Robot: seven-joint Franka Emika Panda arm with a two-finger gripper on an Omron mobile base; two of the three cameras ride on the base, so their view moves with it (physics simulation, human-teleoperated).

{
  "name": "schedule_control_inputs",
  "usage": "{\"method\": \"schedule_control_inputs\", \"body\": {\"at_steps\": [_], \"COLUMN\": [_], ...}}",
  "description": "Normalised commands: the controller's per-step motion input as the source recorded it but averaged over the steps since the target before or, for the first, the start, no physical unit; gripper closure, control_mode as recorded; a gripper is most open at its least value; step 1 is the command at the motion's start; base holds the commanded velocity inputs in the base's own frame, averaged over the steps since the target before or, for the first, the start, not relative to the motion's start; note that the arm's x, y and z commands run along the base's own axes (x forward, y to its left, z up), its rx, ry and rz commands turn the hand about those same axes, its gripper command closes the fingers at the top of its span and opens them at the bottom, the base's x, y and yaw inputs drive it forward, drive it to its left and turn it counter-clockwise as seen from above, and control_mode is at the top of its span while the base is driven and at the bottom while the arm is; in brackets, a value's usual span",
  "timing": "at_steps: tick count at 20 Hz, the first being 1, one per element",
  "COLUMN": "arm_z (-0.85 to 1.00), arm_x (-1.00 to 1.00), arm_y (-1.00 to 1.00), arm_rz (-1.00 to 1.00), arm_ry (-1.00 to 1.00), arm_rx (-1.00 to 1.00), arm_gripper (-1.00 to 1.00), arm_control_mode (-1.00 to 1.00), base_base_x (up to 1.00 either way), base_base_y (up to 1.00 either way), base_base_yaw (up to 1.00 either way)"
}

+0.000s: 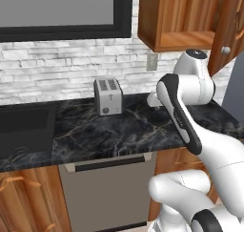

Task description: Close all open cabinet doors.

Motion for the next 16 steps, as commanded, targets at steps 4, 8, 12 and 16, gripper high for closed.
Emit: {"method": "schedule_control_inputs", "body": {"at_steps": [4, 8, 12, 16], "arm_z": [0.0, 0.0, 0.0, 0.0], "arm_x": [0.0, 0.0, 0.0, -0.27], "arm_y": [0.0, 0.0, 0.0, -0.05], "arm_rz": [0.0, 0.0, 0.0, 0.0], "arm_ry": [0.0, 0.0, 0.0, -0.02], "arm_rx": [0.0, 0.0, 0.0, 0.0], "arm_gripper": [-1.0, -1.0, -1.0, -1.0], "arm_control_mode": [1.0, -1.0, -1.0, -1.0], "base_base_x": [0.09, 0.0, 0.0, 0.0], "base_base_y": [-0.02, 0.0, 0.0, 0.0], "base_base_yaw": [0.0, 0.0, 0.0, 0.0]}}
